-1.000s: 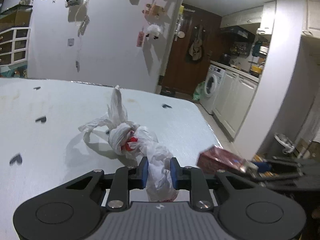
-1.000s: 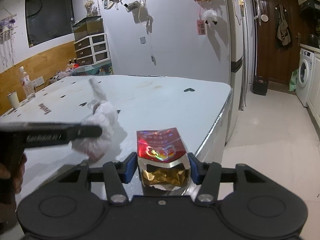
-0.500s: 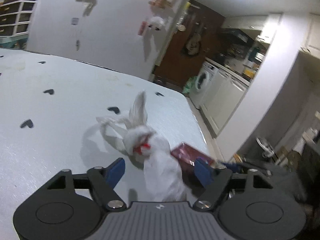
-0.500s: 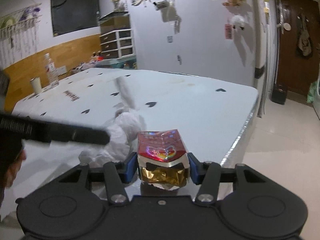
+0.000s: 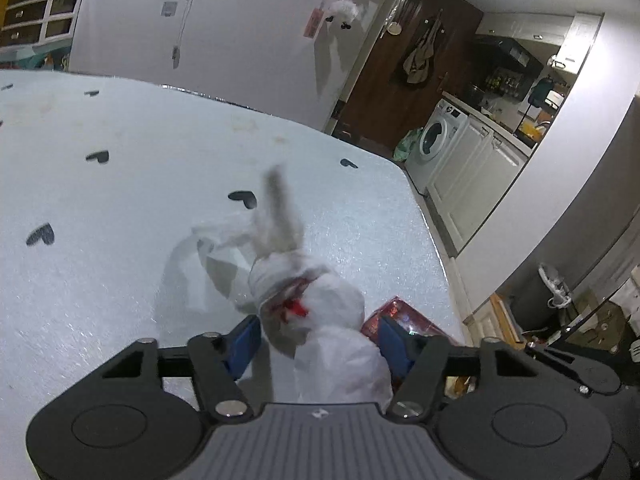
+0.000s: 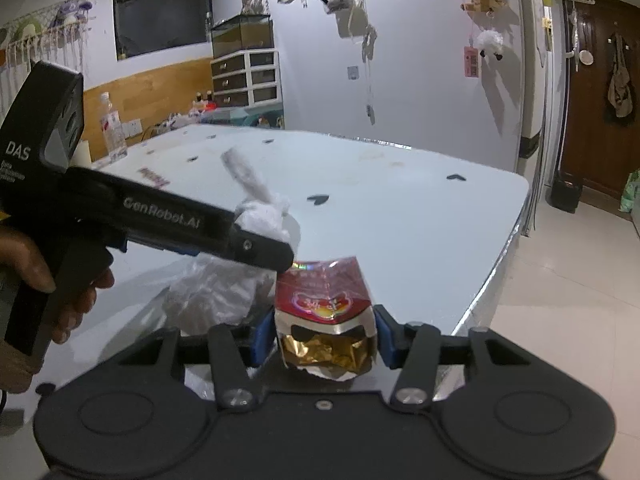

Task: Collect trash
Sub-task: 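Carry the white bag and red snack box over the yellow bin with both tools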

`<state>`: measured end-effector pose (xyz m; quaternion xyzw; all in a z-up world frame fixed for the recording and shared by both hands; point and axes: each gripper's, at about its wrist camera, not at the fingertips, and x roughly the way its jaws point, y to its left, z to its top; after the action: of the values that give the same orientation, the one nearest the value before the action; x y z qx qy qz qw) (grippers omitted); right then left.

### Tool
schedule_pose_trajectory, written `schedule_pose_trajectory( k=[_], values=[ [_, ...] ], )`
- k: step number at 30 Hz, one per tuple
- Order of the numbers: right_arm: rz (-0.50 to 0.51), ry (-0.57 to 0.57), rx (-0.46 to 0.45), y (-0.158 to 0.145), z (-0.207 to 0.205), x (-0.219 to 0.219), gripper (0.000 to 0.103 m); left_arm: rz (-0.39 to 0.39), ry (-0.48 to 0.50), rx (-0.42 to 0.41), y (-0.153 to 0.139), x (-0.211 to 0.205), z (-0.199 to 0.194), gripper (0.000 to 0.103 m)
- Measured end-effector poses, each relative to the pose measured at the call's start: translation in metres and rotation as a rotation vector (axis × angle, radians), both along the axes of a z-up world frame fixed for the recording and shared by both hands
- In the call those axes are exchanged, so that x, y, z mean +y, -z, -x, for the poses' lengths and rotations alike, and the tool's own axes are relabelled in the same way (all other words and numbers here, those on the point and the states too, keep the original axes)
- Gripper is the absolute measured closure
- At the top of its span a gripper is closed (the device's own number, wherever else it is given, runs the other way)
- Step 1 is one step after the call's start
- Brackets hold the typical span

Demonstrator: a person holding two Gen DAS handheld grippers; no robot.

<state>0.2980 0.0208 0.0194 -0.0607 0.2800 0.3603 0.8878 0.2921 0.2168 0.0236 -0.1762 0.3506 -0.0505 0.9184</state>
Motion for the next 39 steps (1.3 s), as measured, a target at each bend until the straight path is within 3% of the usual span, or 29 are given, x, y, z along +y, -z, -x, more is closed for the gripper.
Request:
schedule_pose_trajectory(
  k=[5,11,16,27,39],
  values=[
    [0.032,0.004,-0.018,0.000,0.007,0.000,0.051,0.016,0.009,-0.011,-0.002,-0.007,0.001,0.063],
    [0.042,0.032,-0.012,-0.003,0.012,-0.013,0.052,-0.017,-0.019,-0.043,-0.012,-0.011,0.011,0.064],
    [0.025,0.075,-0.021,-0.011,0.015,-0.025,0.052,-0.156,-0.023,-0.080,-0.025,-0.024,0.029,0.065],
    [-0.045,0.177,-0.069,-0.041,0.028,-0.066,0.052,-0.350,0.001,-0.155,-0.055,-0.066,0.071,0.065],
    [-0.064,0.287,-0.131,-0.068,0.054,-0.130,0.052,-0.358,0.069,-0.217,-0.072,-0.131,0.088,0.065]
  ],
)
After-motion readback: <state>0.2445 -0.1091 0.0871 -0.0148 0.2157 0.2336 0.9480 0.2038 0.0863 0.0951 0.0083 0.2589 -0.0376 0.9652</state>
